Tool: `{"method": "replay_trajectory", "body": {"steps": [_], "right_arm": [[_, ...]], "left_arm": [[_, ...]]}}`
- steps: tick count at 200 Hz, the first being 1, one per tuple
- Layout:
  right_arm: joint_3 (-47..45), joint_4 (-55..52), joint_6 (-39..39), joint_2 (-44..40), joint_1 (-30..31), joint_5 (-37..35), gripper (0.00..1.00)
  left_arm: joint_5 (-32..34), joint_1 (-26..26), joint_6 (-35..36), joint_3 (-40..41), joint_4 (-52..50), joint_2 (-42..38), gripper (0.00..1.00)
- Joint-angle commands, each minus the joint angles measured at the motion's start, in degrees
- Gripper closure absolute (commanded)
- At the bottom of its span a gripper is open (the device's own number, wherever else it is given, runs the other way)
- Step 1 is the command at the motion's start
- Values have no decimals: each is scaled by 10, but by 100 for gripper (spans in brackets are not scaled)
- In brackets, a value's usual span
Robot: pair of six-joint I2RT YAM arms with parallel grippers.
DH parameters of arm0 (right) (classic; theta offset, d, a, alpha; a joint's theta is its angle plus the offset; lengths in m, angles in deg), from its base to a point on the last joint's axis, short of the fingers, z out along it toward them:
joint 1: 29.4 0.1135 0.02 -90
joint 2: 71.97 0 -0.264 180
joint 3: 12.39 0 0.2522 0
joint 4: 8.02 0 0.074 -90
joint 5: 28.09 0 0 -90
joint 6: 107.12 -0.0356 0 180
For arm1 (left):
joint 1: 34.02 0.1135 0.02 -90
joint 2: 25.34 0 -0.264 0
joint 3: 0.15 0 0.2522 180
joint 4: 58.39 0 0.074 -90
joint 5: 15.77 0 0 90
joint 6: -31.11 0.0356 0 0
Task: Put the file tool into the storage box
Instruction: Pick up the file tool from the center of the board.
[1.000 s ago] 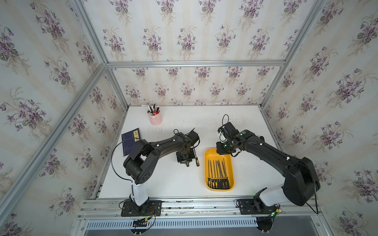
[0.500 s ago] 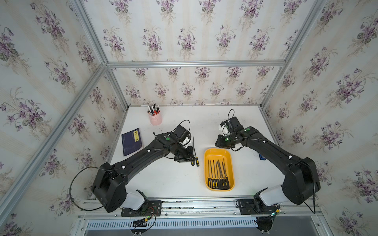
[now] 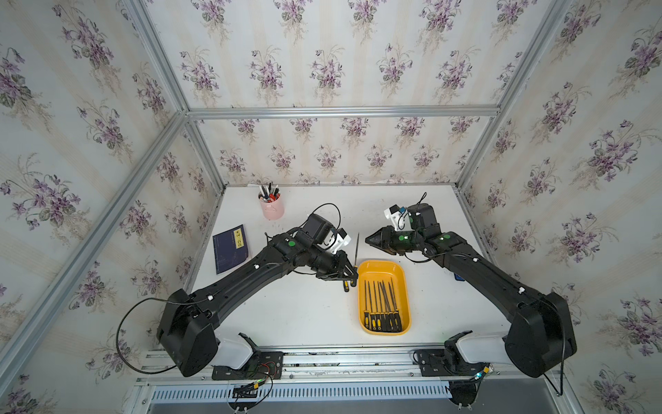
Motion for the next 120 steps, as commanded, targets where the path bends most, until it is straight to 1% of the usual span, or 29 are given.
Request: {"method": "replay_trajectory", "body": {"steps": [1, 33, 59, 120], "right_arm": [[7, 48, -32, -3, -1, 24, 64], [21, 41, -32, 4, 4, 29, 64], [29, 13, -20, 21, 13, 18, 64], [61, -13, -7, 68, 37, -9, 65]], "left_arm": [[-10, -2, 4, 1, 9, 8, 92], [-6, -3, 7, 2, 6, 13, 93], [-6, -4, 7, 0, 6, 16, 93], [-5, -7, 7, 2, 7, 17, 94]]}}
